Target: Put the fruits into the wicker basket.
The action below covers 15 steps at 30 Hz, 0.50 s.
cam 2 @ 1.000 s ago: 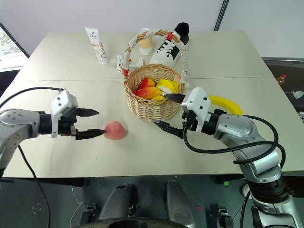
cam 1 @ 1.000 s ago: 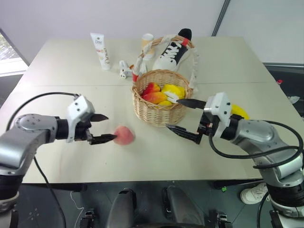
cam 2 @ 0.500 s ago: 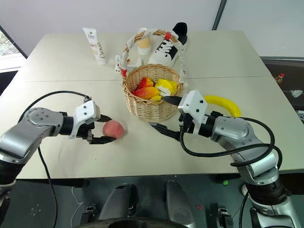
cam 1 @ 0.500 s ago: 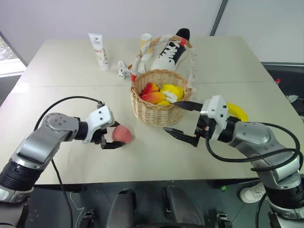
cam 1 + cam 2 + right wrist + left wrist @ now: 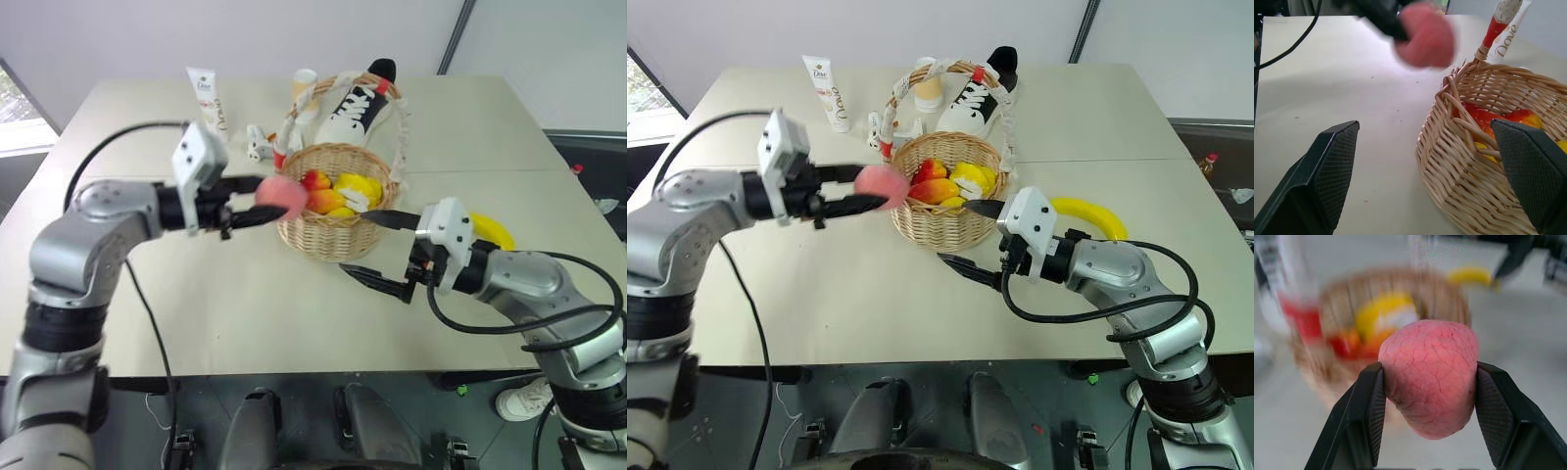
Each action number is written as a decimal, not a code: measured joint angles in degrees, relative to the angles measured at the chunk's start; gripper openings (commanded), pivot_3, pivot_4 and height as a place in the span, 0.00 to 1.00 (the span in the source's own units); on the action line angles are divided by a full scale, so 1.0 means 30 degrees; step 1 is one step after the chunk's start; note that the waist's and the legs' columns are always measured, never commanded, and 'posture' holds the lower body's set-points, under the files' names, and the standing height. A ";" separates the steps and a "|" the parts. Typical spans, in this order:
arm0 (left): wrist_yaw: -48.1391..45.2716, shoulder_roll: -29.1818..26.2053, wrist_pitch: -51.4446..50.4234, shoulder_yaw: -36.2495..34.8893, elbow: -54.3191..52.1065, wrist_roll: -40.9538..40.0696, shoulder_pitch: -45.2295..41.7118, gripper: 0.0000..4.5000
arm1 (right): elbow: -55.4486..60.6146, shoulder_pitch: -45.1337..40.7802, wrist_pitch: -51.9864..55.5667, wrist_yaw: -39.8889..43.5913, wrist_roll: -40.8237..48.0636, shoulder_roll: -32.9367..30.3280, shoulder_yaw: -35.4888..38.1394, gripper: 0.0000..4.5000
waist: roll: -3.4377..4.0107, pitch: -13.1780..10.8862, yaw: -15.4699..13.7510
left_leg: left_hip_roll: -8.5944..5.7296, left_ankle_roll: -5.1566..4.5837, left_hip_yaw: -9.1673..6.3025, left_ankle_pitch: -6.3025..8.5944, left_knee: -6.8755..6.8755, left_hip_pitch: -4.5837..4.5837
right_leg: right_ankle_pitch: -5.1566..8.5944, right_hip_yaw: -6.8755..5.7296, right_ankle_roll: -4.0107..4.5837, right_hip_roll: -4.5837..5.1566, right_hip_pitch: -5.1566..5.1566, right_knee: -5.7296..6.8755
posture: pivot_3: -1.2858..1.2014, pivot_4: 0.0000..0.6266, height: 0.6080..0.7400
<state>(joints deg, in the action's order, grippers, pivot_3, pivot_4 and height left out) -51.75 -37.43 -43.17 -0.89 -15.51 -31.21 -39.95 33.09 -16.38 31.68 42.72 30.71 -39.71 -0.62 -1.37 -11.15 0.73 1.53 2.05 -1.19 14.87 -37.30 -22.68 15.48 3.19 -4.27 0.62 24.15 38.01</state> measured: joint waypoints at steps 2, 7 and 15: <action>0.1250 0.1237 0.0498 0.1392 0.0206 0.1285 -0.1303 0.53 | -0.0225 0.0013 -0.0046 0.0046 -0.0091 -0.0138 0.0271 1.00 | -0.0003 0.0002 0.0002 | -0.0019 0.0000 0.0001 0.0000 0.0001 0.0003 | 0.0000 0.0004 -0.0001 0.0007 -0.0004 -0.0001 | 0.52 0.24 1.00; 0.2754 0.3111 0.2341 0.4393 0.2475 0.4317 -0.2149 0.53 | -0.0450 0.0366 -0.0076 -0.0026 -0.0402 -0.0507 0.1080 1.00 | 0.0001 0.0002 0.0223 | -0.0003 -0.0002 0.0006 -0.0001 0.0026 0.0037 | 0.0000 0.0030 0.0005 -0.0021 0.0009 0.0025 | 0.52 0.24 1.00; 0.2569 0.3523 0.3276 0.4509 0.3880 0.5248 -0.2333 0.98 | -0.1071 0.2284 -0.0108 -0.0666 -0.1609 -0.1694 0.2927 1.00 | 0.0002 0.0002 0.0024 | -0.0016 -0.0002 0.0015 -0.0001 0.0013 0.0027 | 0.0001 0.0028 0.0003 0.0000 0.0003 0.0023 | 0.52 0.24 1.00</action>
<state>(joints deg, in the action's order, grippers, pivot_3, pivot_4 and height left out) -44.04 -26.86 -33.34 12.64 -3.86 -15.47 -46.95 29.88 -9.53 31.35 40.72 25.88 -44.79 8.16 -1.37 -11.15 0.80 1.49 2.04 -1.14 14.87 -37.26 -22.60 15.49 3.27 -4.26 0.62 24.16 38.08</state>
